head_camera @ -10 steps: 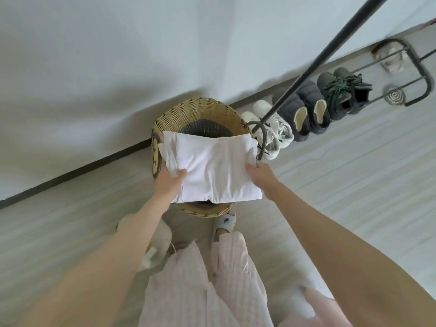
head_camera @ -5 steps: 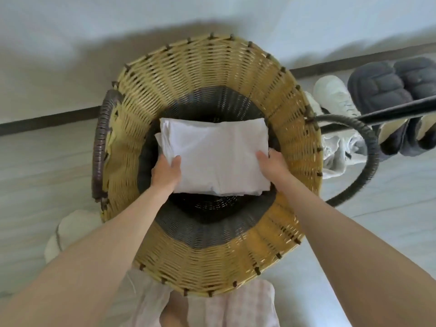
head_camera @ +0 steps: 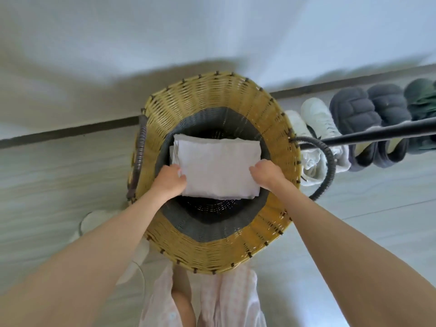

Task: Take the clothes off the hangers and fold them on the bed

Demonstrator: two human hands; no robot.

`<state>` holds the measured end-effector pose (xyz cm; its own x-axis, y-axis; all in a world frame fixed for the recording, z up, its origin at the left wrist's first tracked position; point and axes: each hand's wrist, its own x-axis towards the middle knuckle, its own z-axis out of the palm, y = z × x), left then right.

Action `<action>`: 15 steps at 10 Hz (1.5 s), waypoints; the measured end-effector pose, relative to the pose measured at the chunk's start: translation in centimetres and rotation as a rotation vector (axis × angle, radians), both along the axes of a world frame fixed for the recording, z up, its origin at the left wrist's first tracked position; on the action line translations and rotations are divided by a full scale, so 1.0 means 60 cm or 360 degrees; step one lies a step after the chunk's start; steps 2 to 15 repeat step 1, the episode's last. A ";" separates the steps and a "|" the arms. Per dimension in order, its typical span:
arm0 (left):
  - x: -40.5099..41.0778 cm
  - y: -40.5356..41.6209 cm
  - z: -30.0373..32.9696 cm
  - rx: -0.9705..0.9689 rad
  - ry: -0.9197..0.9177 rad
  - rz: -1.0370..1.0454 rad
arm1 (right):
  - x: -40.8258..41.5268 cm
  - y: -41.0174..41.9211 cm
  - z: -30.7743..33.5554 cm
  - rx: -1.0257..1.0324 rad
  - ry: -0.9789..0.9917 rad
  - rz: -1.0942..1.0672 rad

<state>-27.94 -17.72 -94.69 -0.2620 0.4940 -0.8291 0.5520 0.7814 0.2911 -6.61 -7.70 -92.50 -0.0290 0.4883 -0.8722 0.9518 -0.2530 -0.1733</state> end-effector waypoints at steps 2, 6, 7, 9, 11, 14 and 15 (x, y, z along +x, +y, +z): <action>0.001 0.014 0.144 0.0106 -0.0046 -0.0250 | -0.029 0.008 0.150 -0.0046 0.0122 0.0259; 0.001 0.014 0.144 0.0106 -0.0046 -0.0250 | -0.029 0.008 0.150 -0.0046 0.0122 0.0259; 0.001 0.014 0.144 0.0106 -0.0046 -0.0250 | -0.029 0.008 0.150 -0.0046 0.0122 0.0259; 0.001 0.014 0.144 0.0106 -0.0046 -0.0250 | -0.029 0.008 0.150 -0.0046 0.0122 0.0259; 0.001 0.014 0.144 0.0106 -0.0046 -0.0250 | -0.029 0.008 0.150 -0.0046 0.0122 0.0259; 0.001 0.014 0.144 0.0106 -0.0046 -0.0250 | -0.029 0.008 0.150 -0.0046 0.0122 0.0259; 0.001 0.014 0.144 0.0106 -0.0046 -0.0250 | -0.029 0.008 0.150 -0.0046 0.0122 0.0259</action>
